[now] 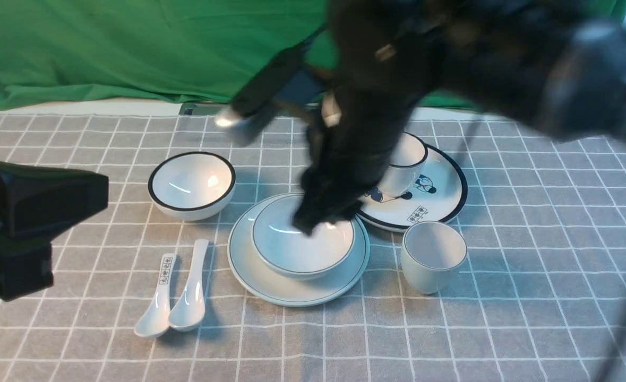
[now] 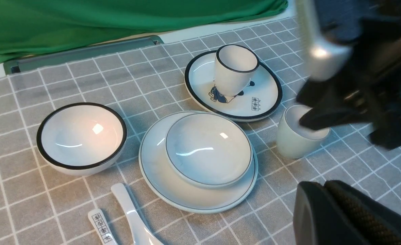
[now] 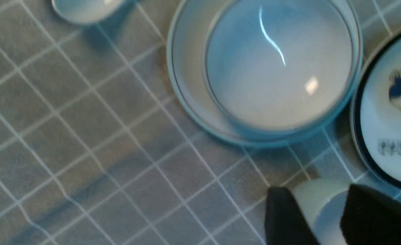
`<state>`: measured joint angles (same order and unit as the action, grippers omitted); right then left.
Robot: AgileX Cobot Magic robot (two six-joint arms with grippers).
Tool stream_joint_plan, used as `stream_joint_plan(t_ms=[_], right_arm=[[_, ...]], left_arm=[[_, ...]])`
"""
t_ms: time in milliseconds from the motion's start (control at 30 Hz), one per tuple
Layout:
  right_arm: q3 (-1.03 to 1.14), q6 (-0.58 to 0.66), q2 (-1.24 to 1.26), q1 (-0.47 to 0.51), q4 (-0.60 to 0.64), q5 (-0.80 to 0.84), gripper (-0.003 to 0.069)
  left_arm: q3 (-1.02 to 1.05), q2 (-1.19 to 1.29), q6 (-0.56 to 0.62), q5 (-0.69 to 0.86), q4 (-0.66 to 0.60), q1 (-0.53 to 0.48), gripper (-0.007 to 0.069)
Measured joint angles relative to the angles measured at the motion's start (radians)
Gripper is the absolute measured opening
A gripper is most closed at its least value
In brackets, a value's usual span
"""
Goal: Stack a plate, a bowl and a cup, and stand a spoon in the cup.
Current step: Use the right arm to grab a blue teacup
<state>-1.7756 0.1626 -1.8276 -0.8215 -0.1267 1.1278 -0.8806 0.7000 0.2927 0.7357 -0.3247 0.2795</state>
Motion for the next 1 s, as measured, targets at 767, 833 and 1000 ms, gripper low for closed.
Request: stream_joint_plan(t_ms=[767, 833, 1000], right_arm=[[0.406, -0.019, 0.004, 0.205, 0.146, -0.355, 0.0464], [0.406, -0.019, -0.033, 0.215, 0.145, -0.382, 0.0464], [0.406, -0.012, -0.097, 0.238, 0.142, -0.408, 0.0436]], left_arm=[[0.0, 0.0, 0.016, 0.006, 0.0, 0.0, 0.001], [0.0, 0.0, 0.016, 0.006, 0.0, 0.0, 0.001], [0.0, 0.0, 0.019, 0.006, 0.0, 0.0, 0.0011]])
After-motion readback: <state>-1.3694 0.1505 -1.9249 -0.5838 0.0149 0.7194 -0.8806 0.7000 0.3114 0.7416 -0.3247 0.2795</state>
